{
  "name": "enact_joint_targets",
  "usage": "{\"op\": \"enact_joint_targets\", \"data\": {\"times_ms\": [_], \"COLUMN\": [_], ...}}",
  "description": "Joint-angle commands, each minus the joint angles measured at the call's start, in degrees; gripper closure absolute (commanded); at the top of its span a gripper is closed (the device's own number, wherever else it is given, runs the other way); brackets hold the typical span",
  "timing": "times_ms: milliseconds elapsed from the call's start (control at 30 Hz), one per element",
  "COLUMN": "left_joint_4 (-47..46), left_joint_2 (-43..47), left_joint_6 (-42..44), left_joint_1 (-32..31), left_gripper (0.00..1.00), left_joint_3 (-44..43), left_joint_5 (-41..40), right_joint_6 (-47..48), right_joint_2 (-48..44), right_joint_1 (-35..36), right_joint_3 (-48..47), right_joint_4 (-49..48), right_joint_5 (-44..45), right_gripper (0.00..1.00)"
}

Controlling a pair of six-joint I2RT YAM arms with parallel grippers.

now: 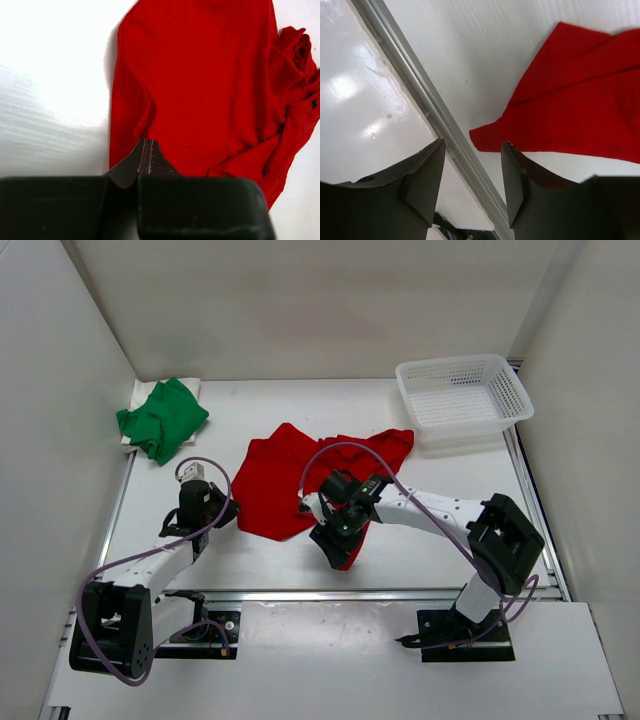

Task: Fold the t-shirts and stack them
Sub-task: Flatten out the tshirt

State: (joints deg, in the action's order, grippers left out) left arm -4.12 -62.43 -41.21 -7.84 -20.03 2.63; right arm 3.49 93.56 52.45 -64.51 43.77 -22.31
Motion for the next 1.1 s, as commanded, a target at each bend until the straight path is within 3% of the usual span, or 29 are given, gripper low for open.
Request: {"op": "enact_joint_targets", "data": {"times_ms": [0,567,700,767,967,1067], "left_joint_4": [-1.3,-3.1,-2.8,-3.1,-3.3,-2.8], "left_joint_2": [1.1,-0.7,-0.8,-0.8,-0.9,-1.3], "left_joint_6": [-0.2,-0.1,-0.4,-0.5,-0.6,-0.9], "left_joint_1": [0.1,1.4,1.8,1.8,1.0,0.2], "left_gripper": [1.00,1.00,1.00,1.00,1.00,1.00], "left_joint_3": [0.1,0.4,0.5,0.5,0.3,0.0], "left_joint_5": [1.1,2.3,2.3,2.4,2.1,1.7], "right_joint_6": [1.5,-0.2,-0.4,-0.7,-2.1,-3.2], "right_joint_2": [1.6,6.7,7.2,7.3,6.0,4.4], "right_joint_1": [0.6,3.0,2.6,2.4,2.7,2.0], "right_joint_3": [-2.1,-4.4,-3.8,-4.0,-4.7,-5.2], "right_joint_4": [2.6,3.9,3.2,3.2,1.3,0.4], "right_joint_5": [0.7,8.0,10.3,10.1,10.9,11.9], "right_gripper": [0.53,0.52,0.57,0.61,0.90,0.99]}}
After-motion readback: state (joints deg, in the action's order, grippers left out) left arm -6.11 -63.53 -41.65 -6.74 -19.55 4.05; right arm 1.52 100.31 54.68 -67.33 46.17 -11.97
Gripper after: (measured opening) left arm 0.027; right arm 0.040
